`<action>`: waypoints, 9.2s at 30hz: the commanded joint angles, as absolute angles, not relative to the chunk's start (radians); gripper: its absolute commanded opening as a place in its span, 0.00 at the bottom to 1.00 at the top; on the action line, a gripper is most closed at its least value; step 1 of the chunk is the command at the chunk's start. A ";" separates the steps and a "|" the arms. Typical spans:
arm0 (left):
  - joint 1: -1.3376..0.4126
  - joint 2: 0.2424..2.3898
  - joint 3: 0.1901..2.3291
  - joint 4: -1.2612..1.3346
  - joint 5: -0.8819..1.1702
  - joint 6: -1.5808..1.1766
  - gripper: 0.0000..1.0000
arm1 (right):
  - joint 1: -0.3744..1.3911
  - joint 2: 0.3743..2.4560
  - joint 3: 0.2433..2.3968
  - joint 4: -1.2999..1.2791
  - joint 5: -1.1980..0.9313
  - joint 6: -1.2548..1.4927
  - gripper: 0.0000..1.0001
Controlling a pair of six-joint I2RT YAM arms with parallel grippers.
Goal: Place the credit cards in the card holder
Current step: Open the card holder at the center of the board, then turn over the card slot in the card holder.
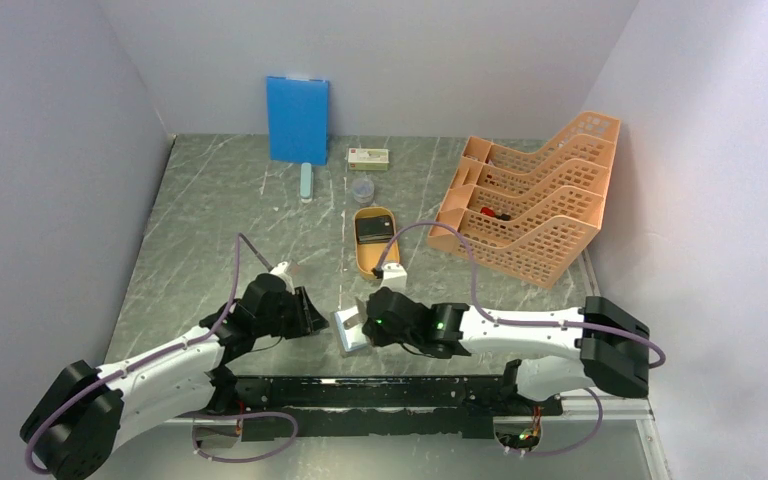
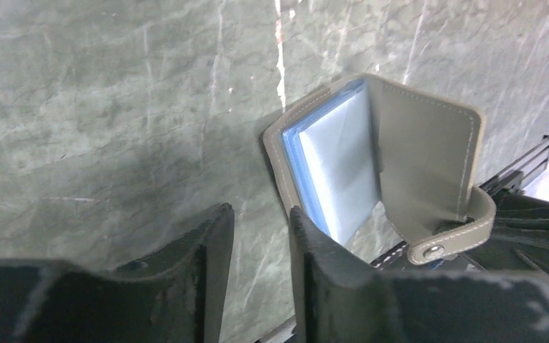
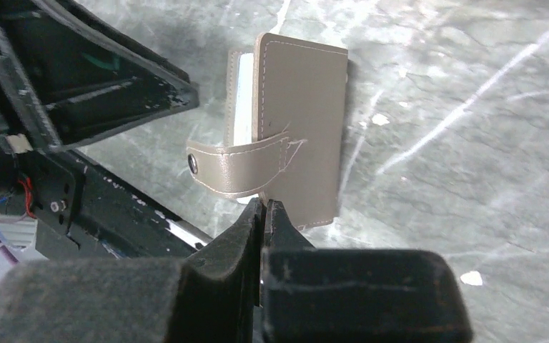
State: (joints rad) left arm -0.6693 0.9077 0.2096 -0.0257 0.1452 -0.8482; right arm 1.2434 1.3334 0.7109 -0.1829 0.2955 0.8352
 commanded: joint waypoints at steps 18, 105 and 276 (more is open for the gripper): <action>-0.674 1.024 0.308 0.164 0.263 -0.869 0.71 | 1.179 1.206 0.509 -0.187 0.378 0.984 0.00; -0.883 1.591 0.424 0.365 0.163 -0.936 0.05 | 1.075 1.253 0.595 -0.242 0.336 0.844 0.27; -0.882 0.987 0.558 -0.275 0.005 -0.812 0.70 | 0.896 1.094 0.326 0.149 -0.038 0.956 0.00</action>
